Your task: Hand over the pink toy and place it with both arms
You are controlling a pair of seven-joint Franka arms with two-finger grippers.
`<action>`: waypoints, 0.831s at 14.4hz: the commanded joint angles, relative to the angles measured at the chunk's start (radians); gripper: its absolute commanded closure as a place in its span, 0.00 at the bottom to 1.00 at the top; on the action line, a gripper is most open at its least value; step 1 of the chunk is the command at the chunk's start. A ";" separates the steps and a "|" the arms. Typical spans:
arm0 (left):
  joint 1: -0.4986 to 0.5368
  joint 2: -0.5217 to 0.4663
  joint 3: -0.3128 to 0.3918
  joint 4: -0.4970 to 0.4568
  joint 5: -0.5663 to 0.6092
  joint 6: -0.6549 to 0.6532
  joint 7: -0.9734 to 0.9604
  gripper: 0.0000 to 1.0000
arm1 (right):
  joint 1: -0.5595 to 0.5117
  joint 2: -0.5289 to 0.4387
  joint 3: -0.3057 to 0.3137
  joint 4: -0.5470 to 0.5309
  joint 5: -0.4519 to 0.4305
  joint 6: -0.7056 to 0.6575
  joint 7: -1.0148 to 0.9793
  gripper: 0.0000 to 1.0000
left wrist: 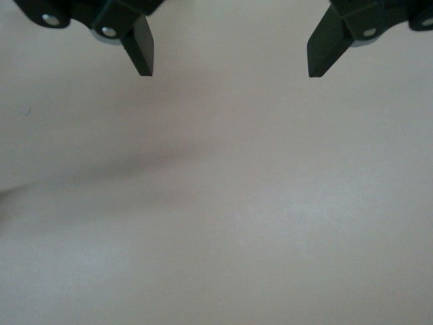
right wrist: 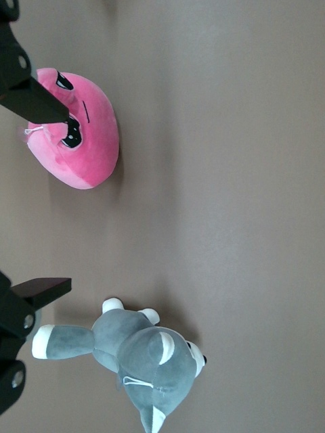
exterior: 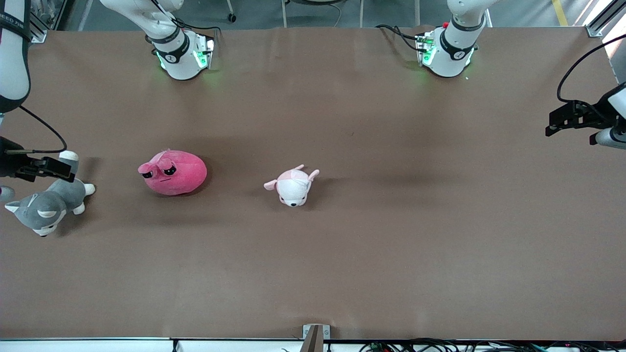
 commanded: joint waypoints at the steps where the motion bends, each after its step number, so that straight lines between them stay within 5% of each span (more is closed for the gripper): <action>1: 0.002 -0.006 -0.001 0.035 0.018 -0.001 -0.004 0.00 | -0.016 0.015 0.019 0.056 -0.024 -0.038 -0.007 0.00; 6: -0.002 -0.006 -0.006 0.055 0.040 0.000 -0.064 0.00 | -0.012 -0.003 0.026 0.083 -0.005 -0.185 0.004 0.00; 12: -0.008 -0.005 -0.012 0.055 0.030 0.011 -0.185 0.00 | -0.009 -0.166 0.022 0.024 -0.021 -0.303 -0.007 0.00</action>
